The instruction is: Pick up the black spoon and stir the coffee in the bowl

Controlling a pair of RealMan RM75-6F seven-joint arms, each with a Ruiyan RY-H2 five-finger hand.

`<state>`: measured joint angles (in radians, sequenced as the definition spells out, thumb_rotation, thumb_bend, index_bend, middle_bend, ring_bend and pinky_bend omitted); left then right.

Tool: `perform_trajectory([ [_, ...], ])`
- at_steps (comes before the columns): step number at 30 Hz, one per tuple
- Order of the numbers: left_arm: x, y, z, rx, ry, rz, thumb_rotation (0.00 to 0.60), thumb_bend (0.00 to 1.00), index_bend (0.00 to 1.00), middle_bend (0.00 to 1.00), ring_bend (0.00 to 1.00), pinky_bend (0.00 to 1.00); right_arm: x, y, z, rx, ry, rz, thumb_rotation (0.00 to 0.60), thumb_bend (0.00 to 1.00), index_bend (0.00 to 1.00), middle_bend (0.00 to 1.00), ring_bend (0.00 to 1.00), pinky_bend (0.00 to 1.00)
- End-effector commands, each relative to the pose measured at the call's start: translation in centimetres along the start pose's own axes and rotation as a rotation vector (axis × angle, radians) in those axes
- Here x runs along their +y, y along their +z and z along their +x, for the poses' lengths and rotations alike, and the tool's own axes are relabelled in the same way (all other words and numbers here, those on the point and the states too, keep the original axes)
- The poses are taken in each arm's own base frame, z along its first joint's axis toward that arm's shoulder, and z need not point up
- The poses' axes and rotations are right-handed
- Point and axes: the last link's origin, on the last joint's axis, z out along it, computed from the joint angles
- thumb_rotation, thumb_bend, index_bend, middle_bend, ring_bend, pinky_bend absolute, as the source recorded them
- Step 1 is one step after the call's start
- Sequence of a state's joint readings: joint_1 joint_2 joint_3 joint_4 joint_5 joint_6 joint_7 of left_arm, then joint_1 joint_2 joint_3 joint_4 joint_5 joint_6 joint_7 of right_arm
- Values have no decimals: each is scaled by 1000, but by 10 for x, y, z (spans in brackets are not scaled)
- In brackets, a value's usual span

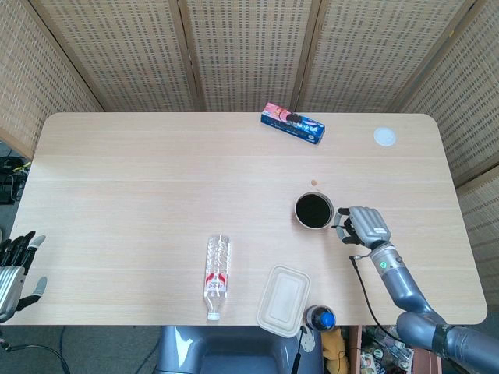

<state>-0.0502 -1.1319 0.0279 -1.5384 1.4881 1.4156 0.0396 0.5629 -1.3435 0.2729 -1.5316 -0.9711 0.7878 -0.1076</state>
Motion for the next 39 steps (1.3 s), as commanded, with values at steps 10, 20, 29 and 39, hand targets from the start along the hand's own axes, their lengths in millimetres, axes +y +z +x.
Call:
perform_trajectory([
  [10, -4, -3, 0, -9, -5, 11, 600, 447, 0, 0, 0, 0, -50, 25, 25, -98, 248, 89, 600, 975, 729, 982, 1000, 1000],
  [20, -10, -6, -3, -22, -9, 38, 600, 446, 0, 0, 0, 0, -70, 63, 14, -95, 289, 84, 600, 989, 736, 982, 1000, 1000],
  [29, -12, -8, -4, -25, -10, 47, 600, 446, 0, 0, 0, 0, -69, 82, -4, -91, 258, 40, 600, 990, 736, 982, 1000, 1000],
  [39, -10, -7, -3, -29, -8, 42, 600, 446, 0, 0, 0, 0, -49, 87, -17, -102, 209, -16, 600, 995, 739, 983, 1000, 1000],
])
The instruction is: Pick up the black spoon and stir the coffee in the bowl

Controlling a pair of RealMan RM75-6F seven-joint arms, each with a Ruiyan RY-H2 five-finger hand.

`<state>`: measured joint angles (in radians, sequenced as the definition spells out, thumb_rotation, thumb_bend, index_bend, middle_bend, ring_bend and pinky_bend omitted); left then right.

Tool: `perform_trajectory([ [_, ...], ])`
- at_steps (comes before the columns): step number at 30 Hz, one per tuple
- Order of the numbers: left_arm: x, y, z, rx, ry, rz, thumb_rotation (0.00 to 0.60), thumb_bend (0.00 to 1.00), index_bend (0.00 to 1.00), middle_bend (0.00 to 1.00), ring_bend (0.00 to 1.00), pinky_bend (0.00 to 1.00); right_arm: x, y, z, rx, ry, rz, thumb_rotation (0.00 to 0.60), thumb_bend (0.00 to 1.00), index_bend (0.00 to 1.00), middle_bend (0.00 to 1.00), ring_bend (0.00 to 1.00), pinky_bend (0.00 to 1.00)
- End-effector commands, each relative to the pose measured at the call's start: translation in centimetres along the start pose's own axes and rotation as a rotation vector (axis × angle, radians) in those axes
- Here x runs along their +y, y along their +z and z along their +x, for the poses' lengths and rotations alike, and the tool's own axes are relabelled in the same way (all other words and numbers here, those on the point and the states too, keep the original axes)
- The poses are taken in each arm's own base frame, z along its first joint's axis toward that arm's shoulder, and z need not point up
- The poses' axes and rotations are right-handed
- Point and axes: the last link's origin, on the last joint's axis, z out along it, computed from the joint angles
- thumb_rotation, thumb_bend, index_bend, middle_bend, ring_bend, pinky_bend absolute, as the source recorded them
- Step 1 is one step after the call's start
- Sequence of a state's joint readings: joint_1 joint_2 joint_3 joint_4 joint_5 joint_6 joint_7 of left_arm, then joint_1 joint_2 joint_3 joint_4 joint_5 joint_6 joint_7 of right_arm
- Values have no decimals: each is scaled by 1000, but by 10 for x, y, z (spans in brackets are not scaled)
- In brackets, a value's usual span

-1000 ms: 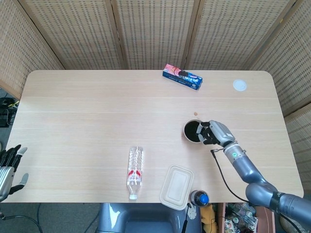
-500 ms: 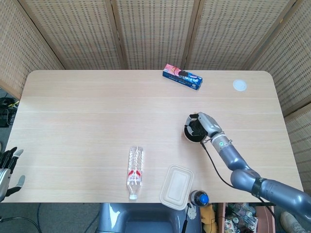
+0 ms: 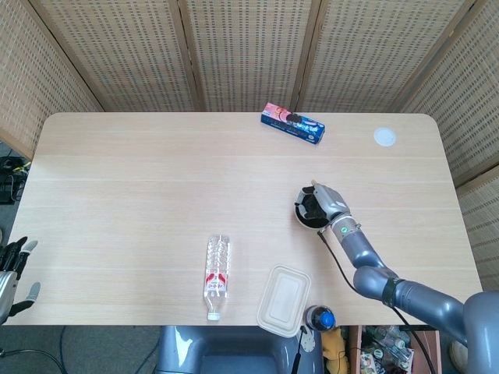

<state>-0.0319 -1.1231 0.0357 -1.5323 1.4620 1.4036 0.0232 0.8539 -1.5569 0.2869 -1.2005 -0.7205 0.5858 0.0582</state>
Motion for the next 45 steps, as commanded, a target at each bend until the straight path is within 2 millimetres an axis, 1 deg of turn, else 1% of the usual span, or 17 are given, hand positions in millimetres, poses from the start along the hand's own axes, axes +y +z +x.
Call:
perform_trajectory([
  [1, 1, 1, 0, -1, 0, -4, 600, 446, 0, 0, 0, 0, 8, -1, 2, 5, -17, -17, 600, 995, 739, 983, 1000, 1000],
  [6, 4, 3, -1, -4, 0, -11, 600, 447, 0, 0, 0, 0, 17, 0, 7, 14, -20, -41, 600, 995, 742, 983, 1000, 1000],
  [10, 5, 4, -1, -5, 3, -13, 600, 446, 0, 0, 0, 0, 20, 4, 10, 18, -15, -53, 600, 995, 743, 983, 1000, 1000],
  [17, 4, 2, -1, -6, 5, -6, 600, 446, 0, 0, 0, 0, 15, 13, 9, 10, -14, -49, 600, 995, 743, 983, 1000, 1000],
  [24, 0, -1, -1, -10, 5, 9, 600, 447, 0, 0, 0, 0, 1, 21, 2, -5, -26, -25, 600, 996, 743, 984, 1000, 1000],
  [28, -1, -1, -2, -12, 3, 10, 600, 446, 0, 0, 0, 0, -5, 19, -4, -26, -32, -8, 600, 999, 743, 985, 1000, 1000],
  [31, -1, -1, -2, -12, 3, 8, 600, 446, 0, 0, 0, 0, -6, 14, -9, -55, -37, 2, 600, 1000, 743, 985, 1000, 1000],
  [35, 0, 1, -2, -12, 3, 3, 600, 448, 0, 0, 0, 0, -2, 6, -10, -67, -43, 2, 600, 1000, 743, 985, 1000, 1000],
  [40, 2, 2, -3, -14, 1, 0, 600, 447, 0, 0, 0, 0, 9, 3, -5, -58, -52, -24, 600, 1000, 743, 985, 1000, 1000],
  [45, 3, 3, -3, -14, 2, -2, 600, 447, 0, 0, 0, 0, 10, 7, 3, -42, -51, -33, 600, 1000, 743, 985, 1000, 1000],
])
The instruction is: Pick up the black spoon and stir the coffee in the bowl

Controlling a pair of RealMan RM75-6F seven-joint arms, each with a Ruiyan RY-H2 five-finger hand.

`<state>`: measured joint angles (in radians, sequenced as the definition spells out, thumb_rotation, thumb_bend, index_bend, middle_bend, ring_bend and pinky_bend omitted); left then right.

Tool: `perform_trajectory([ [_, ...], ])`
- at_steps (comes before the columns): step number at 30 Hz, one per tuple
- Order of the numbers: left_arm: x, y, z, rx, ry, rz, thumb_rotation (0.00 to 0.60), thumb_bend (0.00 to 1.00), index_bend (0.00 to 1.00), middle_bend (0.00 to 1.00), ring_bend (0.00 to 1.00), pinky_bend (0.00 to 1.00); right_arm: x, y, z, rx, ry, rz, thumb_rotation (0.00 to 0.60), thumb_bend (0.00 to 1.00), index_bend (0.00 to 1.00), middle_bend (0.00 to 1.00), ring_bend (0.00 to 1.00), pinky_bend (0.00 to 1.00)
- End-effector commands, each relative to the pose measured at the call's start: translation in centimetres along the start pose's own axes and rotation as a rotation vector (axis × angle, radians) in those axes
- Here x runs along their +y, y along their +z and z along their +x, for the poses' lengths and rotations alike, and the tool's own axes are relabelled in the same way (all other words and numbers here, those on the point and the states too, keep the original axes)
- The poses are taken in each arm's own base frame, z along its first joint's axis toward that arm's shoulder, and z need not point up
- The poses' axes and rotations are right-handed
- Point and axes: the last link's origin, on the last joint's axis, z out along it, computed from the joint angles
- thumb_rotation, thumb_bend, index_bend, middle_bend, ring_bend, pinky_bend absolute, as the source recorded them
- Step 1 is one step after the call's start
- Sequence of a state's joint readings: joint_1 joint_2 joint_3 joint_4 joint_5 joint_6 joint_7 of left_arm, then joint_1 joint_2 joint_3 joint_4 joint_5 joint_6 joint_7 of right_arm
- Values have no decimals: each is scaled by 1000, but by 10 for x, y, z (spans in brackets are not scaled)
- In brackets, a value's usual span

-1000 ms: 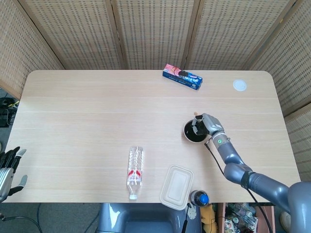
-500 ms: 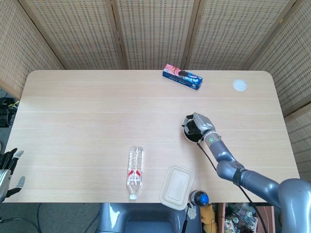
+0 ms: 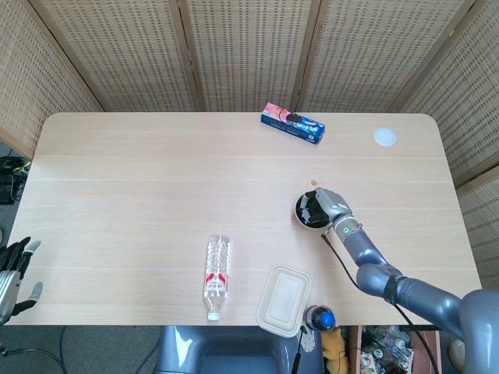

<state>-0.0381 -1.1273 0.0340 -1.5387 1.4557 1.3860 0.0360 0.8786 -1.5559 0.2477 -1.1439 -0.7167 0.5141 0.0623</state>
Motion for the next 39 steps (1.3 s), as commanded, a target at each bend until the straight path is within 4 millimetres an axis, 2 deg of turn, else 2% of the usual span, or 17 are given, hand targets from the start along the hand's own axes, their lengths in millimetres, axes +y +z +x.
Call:
perform_trajectory([
  [1, 1, 0, 0, 0, 0, 0, 600, 447, 0, 0, 0, 0, -1, 3, 5, 11, 1, -1, 600, 1000, 744, 985, 1000, 1000],
  [9, 1, 0, 0, -3, 5, 5, 600, 446, 0, 0, 0, 0, -13, 12, 9, 17, -8, 17, 600, 1000, 747, 986, 1000, 1000],
  [16, 1, 0, 0, -4, 7, 5, 600, 447, 0, 0, 0, 0, -22, 12, -2, -7, -22, 40, 600, 1000, 747, 987, 1000, 1000],
  [20, 0, 1, 0, -5, 6, 7, 600, 446, 0, 0, 0, 0, -20, 6, -4, -17, -25, 42, 600, 1000, 747, 987, 1000, 1000],
  [28, 3, 3, -1, -7, 6, -2, 600, 446, 0, 0, 0, 0, -3, -3, 3, -5, -29, 7, 600, 1000, 748, 987, 1000, 1000],
  [32, 5, 3, -1, -10, 8, -6, 600, 446, 0, 0, 0, 0, 4, 1, 10, 12, -21, -17, 600, 1000, 750, 987, 1000, 1000],
  [39, 4, 2, -1, -11, 12, 1, 600, 446, 0, 0, 0, 0, -2, 11, 15, 26, -28, -13, 600, 1000, 751, 987, 1000, 1000],
])
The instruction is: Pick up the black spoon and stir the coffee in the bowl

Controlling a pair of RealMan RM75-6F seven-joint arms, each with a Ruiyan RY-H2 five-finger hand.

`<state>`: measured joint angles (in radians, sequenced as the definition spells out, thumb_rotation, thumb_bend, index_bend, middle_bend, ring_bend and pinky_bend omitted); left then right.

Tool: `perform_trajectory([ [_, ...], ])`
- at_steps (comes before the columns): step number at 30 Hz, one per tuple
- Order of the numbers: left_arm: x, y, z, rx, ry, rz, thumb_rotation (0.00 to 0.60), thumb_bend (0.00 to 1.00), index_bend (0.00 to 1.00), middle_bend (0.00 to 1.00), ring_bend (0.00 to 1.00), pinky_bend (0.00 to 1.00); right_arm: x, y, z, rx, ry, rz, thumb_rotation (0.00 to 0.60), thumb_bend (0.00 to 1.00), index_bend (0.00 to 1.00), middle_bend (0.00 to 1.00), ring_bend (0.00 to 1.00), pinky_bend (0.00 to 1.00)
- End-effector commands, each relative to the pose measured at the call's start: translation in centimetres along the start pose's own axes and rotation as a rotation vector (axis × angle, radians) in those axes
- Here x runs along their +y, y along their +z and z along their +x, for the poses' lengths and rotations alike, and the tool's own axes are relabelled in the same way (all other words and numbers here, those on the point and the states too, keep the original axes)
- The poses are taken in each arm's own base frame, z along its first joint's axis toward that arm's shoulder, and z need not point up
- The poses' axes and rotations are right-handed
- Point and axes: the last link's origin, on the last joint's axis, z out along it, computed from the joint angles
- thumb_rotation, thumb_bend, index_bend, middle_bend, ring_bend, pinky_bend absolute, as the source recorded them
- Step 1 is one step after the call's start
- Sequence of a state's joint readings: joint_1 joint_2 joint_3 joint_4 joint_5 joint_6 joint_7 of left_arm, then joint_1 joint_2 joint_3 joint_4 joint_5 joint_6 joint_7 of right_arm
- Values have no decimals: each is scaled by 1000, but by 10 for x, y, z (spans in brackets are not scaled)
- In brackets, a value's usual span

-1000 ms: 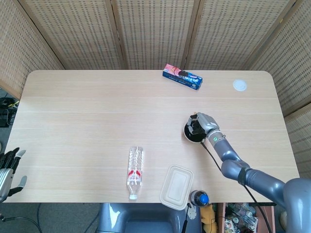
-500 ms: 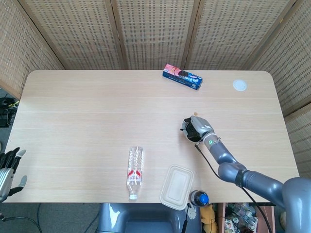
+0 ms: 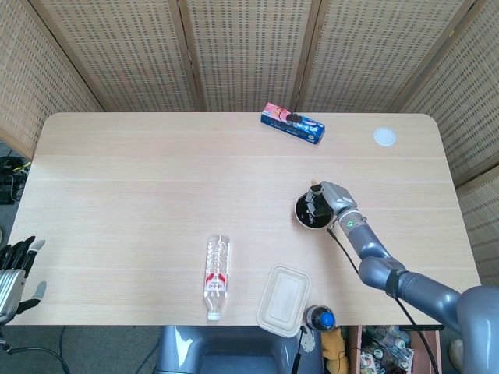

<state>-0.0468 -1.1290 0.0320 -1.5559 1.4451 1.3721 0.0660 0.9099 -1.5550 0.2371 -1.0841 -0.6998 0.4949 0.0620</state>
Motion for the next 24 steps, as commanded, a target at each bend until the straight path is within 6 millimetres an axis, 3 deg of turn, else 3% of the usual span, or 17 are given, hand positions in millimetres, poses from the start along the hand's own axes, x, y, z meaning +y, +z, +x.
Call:
perform_trajectory([
  [1, -1, -1, 0, -2, 2, 4, 600, 446, 0, 0, 0, 0, -6, 5, 0, 1, -1, 8, 600, 1000, 751, 987, 1000, 1000],
  [12, -4, -3, -2, -9, -2, 16, 600, 447, 0, 0, 0, 0, -25, 13, -9, -6, -14, 41, 600, 1000, 755, 988, 1000, 1000],
  [24, -3, -2, -3, -10, -5, 6, 600, 446, 0, 0, 0, 0, -28, -4, -25, -51, -23, 79, 600, 1000, 755, 988, 1000, 1000],
])
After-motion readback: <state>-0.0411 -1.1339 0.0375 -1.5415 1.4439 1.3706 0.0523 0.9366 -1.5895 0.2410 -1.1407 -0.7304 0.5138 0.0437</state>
